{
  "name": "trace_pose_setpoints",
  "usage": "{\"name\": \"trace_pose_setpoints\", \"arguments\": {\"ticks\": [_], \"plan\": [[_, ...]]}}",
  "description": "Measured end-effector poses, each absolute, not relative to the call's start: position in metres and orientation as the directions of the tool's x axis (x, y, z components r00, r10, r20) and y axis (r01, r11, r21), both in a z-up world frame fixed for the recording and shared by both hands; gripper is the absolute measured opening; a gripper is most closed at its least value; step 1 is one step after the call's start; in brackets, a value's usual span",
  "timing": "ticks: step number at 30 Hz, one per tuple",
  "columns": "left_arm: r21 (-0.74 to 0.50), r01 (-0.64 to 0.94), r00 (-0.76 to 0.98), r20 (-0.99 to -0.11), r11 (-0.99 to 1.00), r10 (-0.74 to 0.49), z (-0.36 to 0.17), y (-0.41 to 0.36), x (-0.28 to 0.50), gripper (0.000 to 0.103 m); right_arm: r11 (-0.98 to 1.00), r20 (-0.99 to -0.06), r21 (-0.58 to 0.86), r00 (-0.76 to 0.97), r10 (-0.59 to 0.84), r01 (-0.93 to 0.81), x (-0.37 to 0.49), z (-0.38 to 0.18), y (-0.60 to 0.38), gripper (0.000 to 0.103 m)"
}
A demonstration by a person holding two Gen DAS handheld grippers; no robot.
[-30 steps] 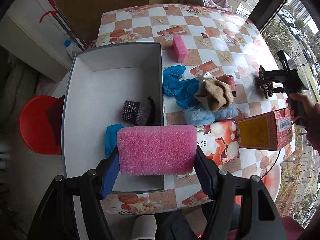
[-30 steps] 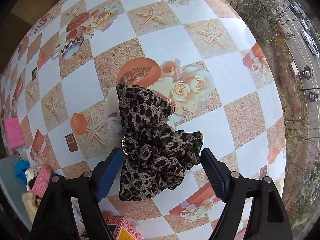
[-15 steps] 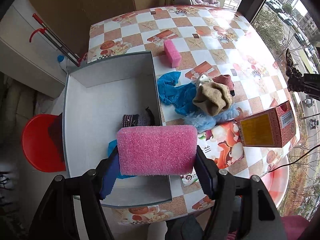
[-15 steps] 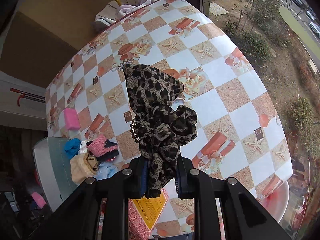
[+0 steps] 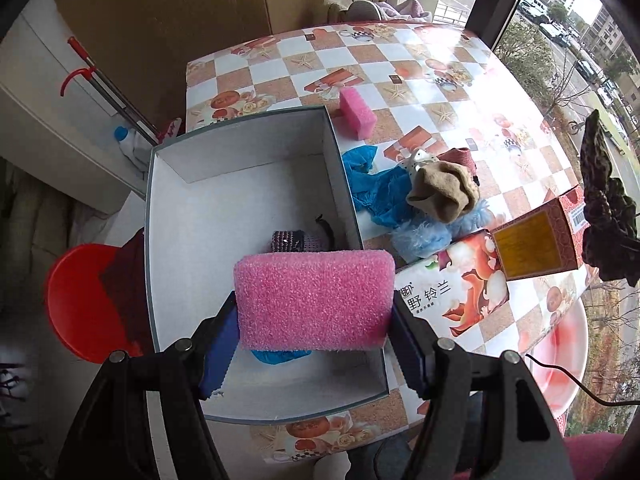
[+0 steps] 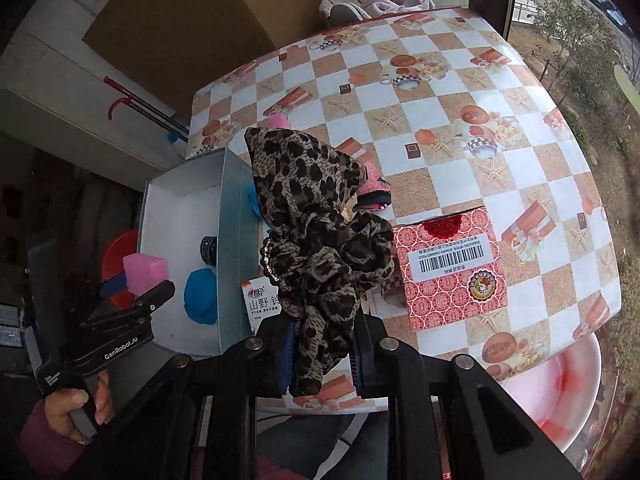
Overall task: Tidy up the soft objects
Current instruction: 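Carry the pink sponge and leopard scrunchie over the white box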
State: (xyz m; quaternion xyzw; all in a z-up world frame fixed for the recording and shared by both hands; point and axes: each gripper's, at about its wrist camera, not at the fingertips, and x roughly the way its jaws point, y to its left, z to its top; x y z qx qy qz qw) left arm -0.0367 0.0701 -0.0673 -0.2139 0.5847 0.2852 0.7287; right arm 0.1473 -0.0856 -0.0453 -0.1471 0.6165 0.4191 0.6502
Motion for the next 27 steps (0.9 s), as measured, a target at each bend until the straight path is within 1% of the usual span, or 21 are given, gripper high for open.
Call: {"name": "trace_pose_setpoints", "arguments": {"ticks": [9,17,27], "plan": [[0.03,-0.729,0.132,-0.974,0.684,0.183,-0.073,0.084,-0.084,0.073,0.449,-0.934,0.299,-0.162,0.317,-0.842,0.084,-0.048,-0.029,0.023],[0.038,-0.765,0.11,-0.976,0.643,0.189,-0.075,0.096,-0.108,0.073,0.343,-0.93,0.309,-0.207,0.303,-0.887,0.042,-0.052,0.016,0.023],[0.027,-0.78,0.103,-0.98,0.625,0.171,-0.085,0.106,-0.109,0.073,0.303,-0.944,0.283,-0.209,0.254,-0.91,0.022,-0.074,0.07,0.023]]}}
